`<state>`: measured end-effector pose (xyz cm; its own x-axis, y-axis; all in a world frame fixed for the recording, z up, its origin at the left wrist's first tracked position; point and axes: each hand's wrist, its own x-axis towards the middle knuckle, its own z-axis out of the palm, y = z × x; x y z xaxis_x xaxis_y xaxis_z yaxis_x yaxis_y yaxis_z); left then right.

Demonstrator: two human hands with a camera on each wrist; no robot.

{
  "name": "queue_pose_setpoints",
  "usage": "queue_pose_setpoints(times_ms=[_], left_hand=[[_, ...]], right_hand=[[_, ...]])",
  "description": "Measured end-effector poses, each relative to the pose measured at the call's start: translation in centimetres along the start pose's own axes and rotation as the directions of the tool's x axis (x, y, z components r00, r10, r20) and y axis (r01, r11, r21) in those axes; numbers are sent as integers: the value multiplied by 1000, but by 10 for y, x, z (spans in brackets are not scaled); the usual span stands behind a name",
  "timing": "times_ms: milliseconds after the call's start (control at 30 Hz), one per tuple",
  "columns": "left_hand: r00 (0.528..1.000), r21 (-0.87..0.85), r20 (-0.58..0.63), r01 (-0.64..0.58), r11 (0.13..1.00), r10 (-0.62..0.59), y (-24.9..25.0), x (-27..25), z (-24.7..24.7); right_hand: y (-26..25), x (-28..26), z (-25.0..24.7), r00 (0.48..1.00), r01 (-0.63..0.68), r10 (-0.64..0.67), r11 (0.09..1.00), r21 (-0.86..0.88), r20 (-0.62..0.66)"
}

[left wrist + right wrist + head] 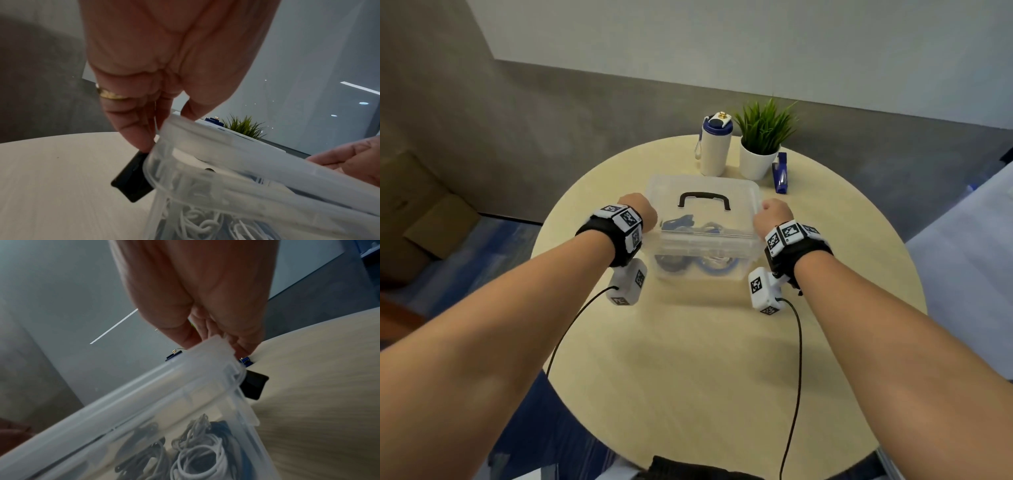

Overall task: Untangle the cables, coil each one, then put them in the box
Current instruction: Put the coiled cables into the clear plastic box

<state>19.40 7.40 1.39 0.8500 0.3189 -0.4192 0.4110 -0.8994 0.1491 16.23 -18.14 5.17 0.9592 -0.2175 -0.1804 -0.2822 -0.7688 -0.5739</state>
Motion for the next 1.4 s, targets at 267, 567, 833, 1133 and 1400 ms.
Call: queue_pose_setpoints(times_ms=[267,567,833,1133,1400], left_hand=[[991,-84,115,83,993,-73,-8,46,9],[992,-177,124,9,984,13,1,-75,-34],[971,-523,226,186,832,-75,-27,-72,-19],[972,-820,235,201,537,-4,-32,-78,9],[995,-480,58,-41,876,78,-12,-88,-9]], right_hand=[[-4,0,-2,995,-67,71,996,-54,66],[9,11,2,983,-132,148,981,-139,109],[-16,-29,-24,927,-154,238,946,-286,288],[22,-10,1,888,-417,329,870,262,320],[1,-25,-8,938,-328,280,909,257,206]])
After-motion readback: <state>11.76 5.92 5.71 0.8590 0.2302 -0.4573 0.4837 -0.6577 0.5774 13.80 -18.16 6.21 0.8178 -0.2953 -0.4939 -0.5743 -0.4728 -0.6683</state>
